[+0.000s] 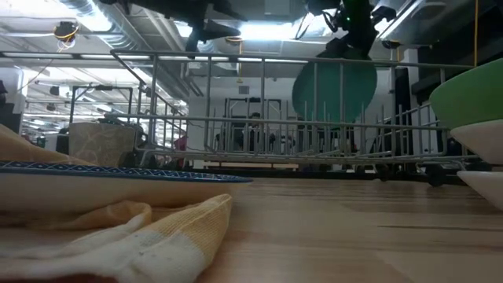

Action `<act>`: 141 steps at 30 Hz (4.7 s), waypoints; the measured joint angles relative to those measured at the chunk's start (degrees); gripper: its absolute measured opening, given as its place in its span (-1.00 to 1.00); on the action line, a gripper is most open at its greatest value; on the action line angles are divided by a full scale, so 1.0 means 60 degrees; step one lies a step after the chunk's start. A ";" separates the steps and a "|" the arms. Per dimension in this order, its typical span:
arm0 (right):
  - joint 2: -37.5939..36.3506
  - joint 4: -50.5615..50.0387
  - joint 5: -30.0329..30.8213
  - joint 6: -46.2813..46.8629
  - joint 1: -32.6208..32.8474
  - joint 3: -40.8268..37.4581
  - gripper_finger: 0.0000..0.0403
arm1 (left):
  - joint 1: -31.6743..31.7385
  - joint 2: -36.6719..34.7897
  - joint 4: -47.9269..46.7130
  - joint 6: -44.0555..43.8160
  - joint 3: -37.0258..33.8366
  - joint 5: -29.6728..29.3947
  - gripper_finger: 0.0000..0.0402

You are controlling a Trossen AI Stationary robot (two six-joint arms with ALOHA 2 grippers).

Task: Sort dishes
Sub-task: Put the green plate in the dish rack

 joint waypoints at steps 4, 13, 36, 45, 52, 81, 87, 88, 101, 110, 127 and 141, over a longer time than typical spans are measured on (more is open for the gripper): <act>0.0000 0.0001 -0.0532 0.0006 0.0430 0.0000 -0.96 | 0.0018 -0.0004 0.0583 0.2045 0.0000 0.0000 -0.36; -0.0011 0.0013 -0.2424 0.1040 0.0734 0.0013 -0.96 | -0.0268 0.0636 0.0887 0.5870 0.0000 0.0002 -0.36; -0.0011 -0.0013 -0.4496 0.0711 0.0808 0.3303 -0.97 | -0.0639 0.1054 0.2499 0.7654 0.0038 -0.0034 -0.36; -0.0007 -0.0006 -0.7746 0.1034 0.0992 0.3297 -0.97 | -0.1048 0.1053 0.1365 0.9933 0.0295 -0.0244 -0.36; -0.0007 -0.0009 -0.9043 0.1319 0.0989 0.3297 -0.96 | -0.1719 0.1053 0.0411 1.1163 0.0291 -0.1466 -0.36; 0.0004 -0.0006 -1.0340 0.2090 0.0993 0.3173 -0.96 | -0.3657 0.1034 0.1360 1.8636 0.0353 -0.4986 -0.36; 0.0004 -0.0004 -1.0364 0.2088 0.0993 0.3173 -0.96 | -0.3896 0.1031 0.1385 1.8888 0.0357 -0.4972 -0.36; 0.0004 -0.0006 -1.0423 0.2092 0.0993 0.3173 -0.96 | -0.3859 0.1031 0.1387 1.8879 0.0354 -0.4973 -0.36; 0.0004 -0.0013 -1.0911 0.2640 0.1126 0.3173 -0.96 | -0.3536 0.1029 0.1333 1.9388 0.0357 -0.5178 -0.36; 0.0299 0.0001 -1.0841 0.3276 0.1891 0.3173 -0.96 | -0.3525 0.1027 0.1249 1.9562 0.0353 -0.5560 -0.36; 0.0572 0.0551 -1.1436 0.3728 0.2374 0.3173 -0.92 | -0.3635 0.1025 -0.0163 1.9493 0.0353 -0.6477 -0.83; 0.0616 0.0857 -1.1691 0.3553 0.2363 0.3184 -0.88 | -0.3884 0.1038 -0.0228 1.9036 0.0346 -0.6959 -0.94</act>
